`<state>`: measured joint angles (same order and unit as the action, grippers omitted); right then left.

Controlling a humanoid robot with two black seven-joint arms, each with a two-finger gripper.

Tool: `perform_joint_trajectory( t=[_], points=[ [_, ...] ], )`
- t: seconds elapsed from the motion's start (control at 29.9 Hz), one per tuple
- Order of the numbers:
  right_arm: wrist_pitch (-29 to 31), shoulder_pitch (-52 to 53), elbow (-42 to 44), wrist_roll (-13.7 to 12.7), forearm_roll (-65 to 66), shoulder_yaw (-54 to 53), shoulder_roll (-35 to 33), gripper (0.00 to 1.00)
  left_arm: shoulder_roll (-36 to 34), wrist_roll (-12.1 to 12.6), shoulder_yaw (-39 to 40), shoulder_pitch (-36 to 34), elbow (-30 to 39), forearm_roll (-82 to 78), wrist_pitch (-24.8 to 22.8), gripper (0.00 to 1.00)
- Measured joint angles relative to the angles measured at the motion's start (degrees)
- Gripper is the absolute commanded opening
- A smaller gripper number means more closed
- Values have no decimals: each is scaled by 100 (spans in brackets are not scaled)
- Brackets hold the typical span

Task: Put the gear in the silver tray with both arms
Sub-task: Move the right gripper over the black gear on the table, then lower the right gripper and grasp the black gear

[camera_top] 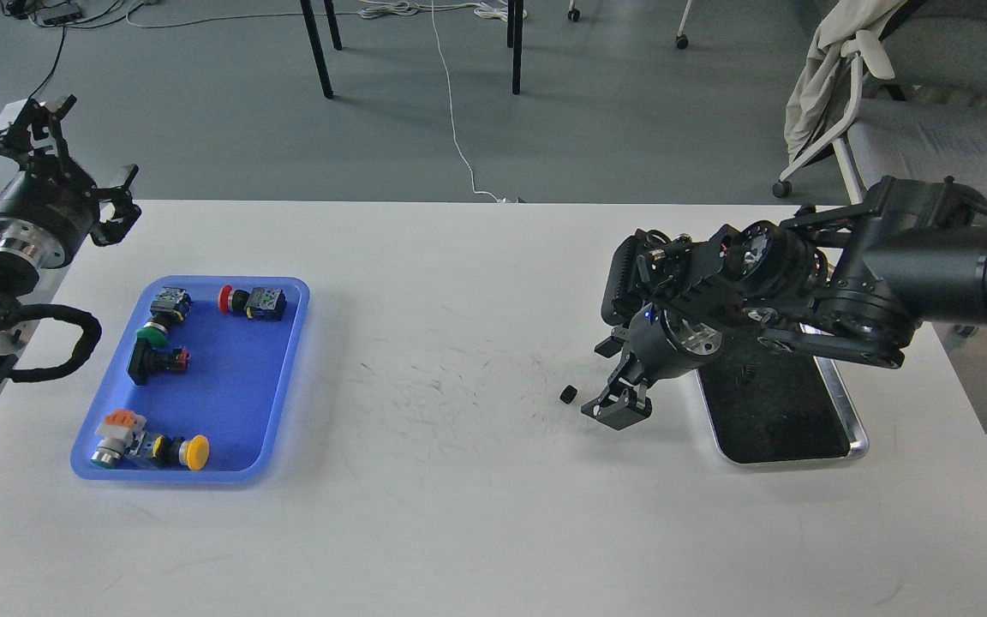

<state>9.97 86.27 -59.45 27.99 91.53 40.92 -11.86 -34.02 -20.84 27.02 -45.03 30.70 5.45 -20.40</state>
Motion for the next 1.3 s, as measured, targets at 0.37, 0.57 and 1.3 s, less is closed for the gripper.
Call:
perform_joint_trajectory(
  t=[0.37,0.57,1.3],
  points=[
    [-4,-119,441,0,-45,6,416,75,-40,-37,11,11,1,0,-211,99],
    [-13,-278,692,1,-55,3,653,71,-51,-42,14,12,-1,0,-224,99],
    [-7,-403,800,1,-42,23,764,50,-71,-78,14,28,-37,0,-254,99]
  ],
)
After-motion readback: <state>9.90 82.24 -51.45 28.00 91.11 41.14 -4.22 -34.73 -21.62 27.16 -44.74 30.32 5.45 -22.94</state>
